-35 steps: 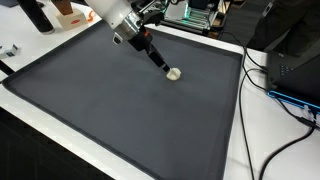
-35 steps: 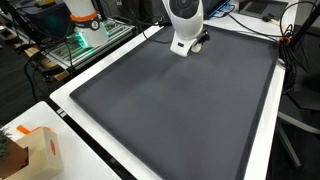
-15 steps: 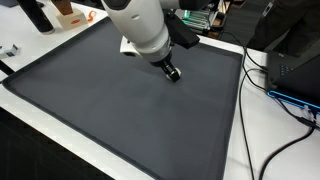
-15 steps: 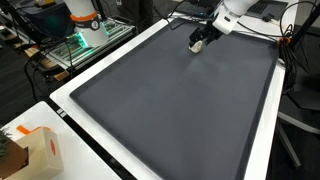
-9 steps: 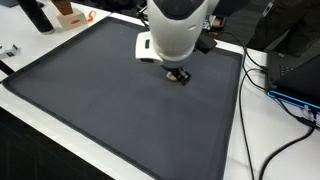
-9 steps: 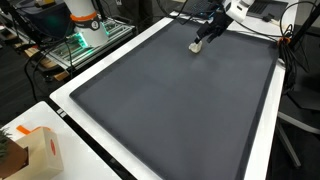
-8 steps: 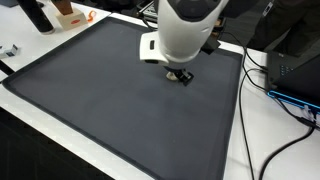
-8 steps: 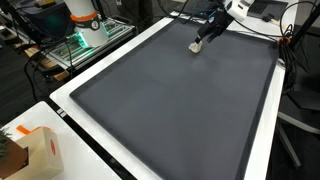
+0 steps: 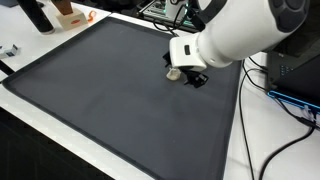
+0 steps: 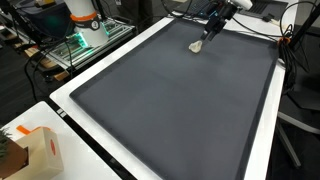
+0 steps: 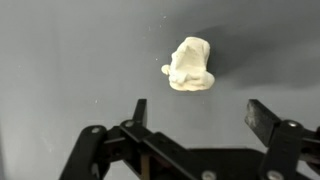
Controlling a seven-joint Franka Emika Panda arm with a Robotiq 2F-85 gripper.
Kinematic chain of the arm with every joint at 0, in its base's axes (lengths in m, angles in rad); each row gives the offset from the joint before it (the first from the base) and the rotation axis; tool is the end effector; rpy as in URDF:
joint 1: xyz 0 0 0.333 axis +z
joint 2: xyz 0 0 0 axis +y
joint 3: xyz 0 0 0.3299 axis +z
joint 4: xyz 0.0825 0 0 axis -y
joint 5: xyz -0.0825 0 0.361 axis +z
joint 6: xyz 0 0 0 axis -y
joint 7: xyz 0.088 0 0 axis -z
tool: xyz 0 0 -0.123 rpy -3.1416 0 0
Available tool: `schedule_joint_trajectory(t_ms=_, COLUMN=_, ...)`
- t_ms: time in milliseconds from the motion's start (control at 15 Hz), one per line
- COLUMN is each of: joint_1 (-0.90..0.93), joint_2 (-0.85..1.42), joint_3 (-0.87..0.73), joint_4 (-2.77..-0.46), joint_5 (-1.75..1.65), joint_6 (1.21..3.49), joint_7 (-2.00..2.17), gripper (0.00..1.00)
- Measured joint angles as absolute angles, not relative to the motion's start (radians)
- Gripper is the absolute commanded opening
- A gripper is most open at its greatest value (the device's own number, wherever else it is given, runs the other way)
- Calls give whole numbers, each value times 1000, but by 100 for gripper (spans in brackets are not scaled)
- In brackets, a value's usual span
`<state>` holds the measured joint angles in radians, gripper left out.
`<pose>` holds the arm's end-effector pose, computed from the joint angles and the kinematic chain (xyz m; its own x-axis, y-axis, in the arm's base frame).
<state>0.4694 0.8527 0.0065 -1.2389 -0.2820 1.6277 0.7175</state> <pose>0.6224 0.2828 0.2344 0.9621 -0.2021 -0.1829 -0.0939 -0.8756 0.4737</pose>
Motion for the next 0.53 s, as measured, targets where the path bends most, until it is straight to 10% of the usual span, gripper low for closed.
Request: schedule_joint_trajectory(t_ms=533, joint_1=531, joint_2=855, joint_3=7, joint_4=-1264, joint_5=-428, joint_6=1699, joint_7=619, gripper=100)
